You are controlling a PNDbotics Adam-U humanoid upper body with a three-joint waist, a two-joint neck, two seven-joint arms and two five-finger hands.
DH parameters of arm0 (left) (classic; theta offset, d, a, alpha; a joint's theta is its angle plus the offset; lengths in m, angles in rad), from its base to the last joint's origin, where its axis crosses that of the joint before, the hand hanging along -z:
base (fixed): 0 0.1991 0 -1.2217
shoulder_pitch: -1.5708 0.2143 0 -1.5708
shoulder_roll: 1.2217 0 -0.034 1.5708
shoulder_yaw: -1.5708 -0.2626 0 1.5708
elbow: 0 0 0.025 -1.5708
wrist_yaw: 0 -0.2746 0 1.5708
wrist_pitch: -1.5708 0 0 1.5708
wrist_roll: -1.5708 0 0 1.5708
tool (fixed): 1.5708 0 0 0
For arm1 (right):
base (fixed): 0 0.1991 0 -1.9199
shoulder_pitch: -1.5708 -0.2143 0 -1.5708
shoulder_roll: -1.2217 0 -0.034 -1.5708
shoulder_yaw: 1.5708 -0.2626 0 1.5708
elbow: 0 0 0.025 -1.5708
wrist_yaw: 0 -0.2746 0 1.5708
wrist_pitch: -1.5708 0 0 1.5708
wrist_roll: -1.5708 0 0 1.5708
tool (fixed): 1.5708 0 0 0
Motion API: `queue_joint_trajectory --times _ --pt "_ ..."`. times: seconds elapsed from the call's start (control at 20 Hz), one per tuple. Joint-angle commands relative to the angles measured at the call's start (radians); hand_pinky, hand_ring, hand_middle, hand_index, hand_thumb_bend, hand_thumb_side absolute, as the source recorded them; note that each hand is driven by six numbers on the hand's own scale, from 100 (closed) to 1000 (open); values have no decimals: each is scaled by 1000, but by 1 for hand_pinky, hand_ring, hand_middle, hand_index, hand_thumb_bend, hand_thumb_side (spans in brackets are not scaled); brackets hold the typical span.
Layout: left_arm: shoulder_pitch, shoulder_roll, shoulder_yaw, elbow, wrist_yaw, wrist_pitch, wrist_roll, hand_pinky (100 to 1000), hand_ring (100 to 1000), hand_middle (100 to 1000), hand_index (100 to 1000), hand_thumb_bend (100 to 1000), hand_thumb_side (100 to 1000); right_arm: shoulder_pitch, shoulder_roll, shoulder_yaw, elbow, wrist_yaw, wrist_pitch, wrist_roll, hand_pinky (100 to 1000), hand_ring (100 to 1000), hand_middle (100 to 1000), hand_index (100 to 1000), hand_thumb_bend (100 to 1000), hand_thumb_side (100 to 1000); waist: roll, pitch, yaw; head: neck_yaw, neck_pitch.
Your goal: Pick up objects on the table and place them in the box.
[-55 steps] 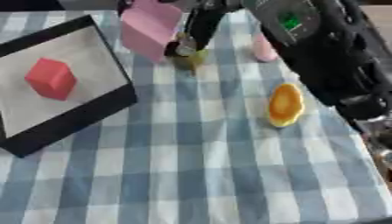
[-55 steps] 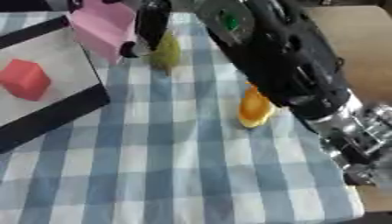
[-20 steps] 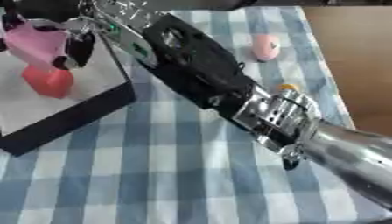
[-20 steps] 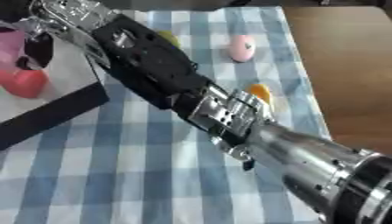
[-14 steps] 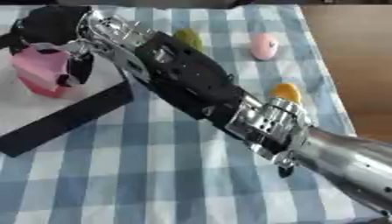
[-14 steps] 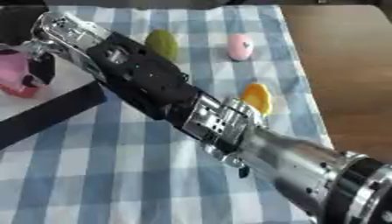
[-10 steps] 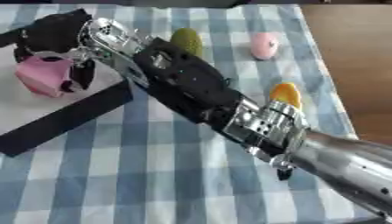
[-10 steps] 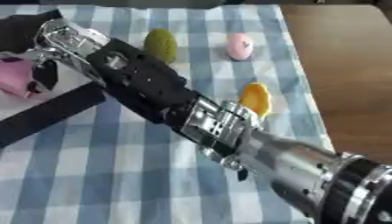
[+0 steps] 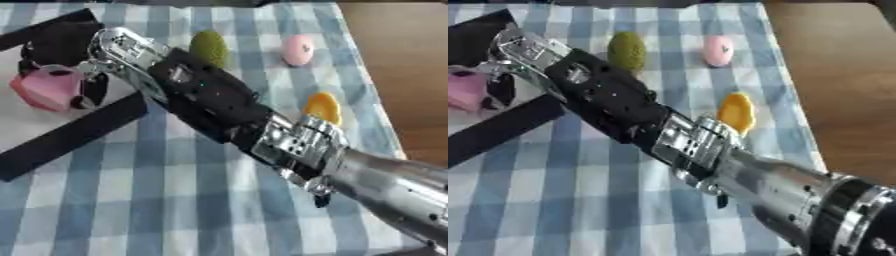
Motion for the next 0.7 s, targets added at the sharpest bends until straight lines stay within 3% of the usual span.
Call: queue_joint_trajectory --times 0.05,0.45,0.7 --pt "-6 26 14 -6 0 1 0 830 894 802 864 100 808 -27 -19 -14 -47 2 10 -8 886 865 870 910 557 175 -3 1 -1 -3 -2" --pt "0 27 14 -5 -1 3 -1 831 896 802 865 100 809 -41 -44 -23 -124 -14 41 -1 905 879 889 939 593 148 1 -4 -8 -6 -2" --pt "4 29 14 -3 -1 3 -1 831 896 802 866 100 809 -37 -52 -25 -143 -20 48 12 908 879 893 935 517 100 2 -6 -12 -3 -2"
